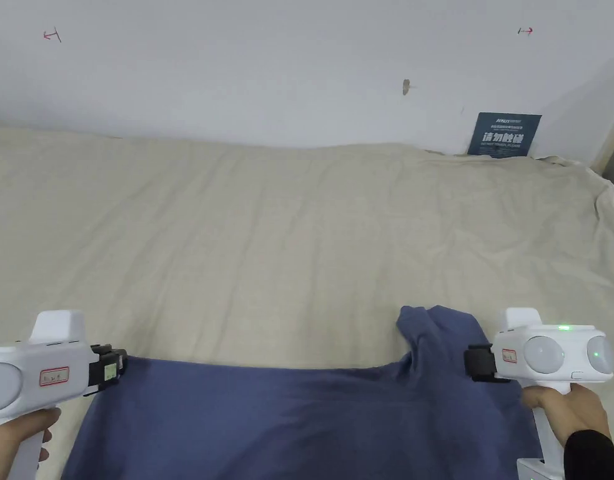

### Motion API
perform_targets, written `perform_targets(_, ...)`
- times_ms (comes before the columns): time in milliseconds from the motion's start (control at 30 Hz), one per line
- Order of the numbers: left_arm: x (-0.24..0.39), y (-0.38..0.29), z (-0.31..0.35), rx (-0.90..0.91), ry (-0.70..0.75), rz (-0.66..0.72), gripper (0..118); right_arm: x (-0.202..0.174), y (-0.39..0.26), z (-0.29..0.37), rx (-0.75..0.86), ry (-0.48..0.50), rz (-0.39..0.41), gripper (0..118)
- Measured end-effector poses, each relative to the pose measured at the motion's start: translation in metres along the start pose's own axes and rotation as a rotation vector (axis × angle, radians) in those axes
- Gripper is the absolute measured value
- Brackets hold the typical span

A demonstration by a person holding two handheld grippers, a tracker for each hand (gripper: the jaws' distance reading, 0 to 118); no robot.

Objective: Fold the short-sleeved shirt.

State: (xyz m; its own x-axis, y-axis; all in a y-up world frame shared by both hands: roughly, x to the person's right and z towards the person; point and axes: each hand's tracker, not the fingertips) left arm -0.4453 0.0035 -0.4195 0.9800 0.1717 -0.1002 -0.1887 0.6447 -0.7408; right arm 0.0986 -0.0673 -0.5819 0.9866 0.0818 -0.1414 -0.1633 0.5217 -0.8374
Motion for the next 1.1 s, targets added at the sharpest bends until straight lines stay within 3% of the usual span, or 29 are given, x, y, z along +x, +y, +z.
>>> perform_targets(133,-0.001,-0.001,0.0,-0.004,0.004,0.0,0,-0.01,-0.009,-0.001,-0.009,0.022,-0.028,58)
perform_targets(200,-0.003,-0.003,0.0,-0.006,0.004,0.009,0,-0.013,-0.008,0.006,-0.003,0.041,-0.036,37)
perform_targets(267,-0.001,-0.006,0.001,-0.007,0.007,0.013,0,-0.019,-0.01,0.016,0.011,0.044,-0.019,4)
perform_targets(400,0.002,-0.011,0.006,-0.008,0.02,0.009,0,-0.025,-0.018,0.042,0.068,0.021,0.027,4)
perform_targets(700,-0.004,-0.028,0.048,0.034,0.06,0.018,0,-0.007,-0.068,0.176,0.287,0.153,-0.026,3)
perform_targets(900,-0.003,-0.057,0.103,0.068,0.049,0.034,0,0.012,-0.131,0.251,0.347,0.228,-0.084,3)
perform_targets(1100,0.0,-0.101,0.142,0.06,0.057,0.019,0,0.02,-0.194,0.286,0.355,0.252,-0.118,3)
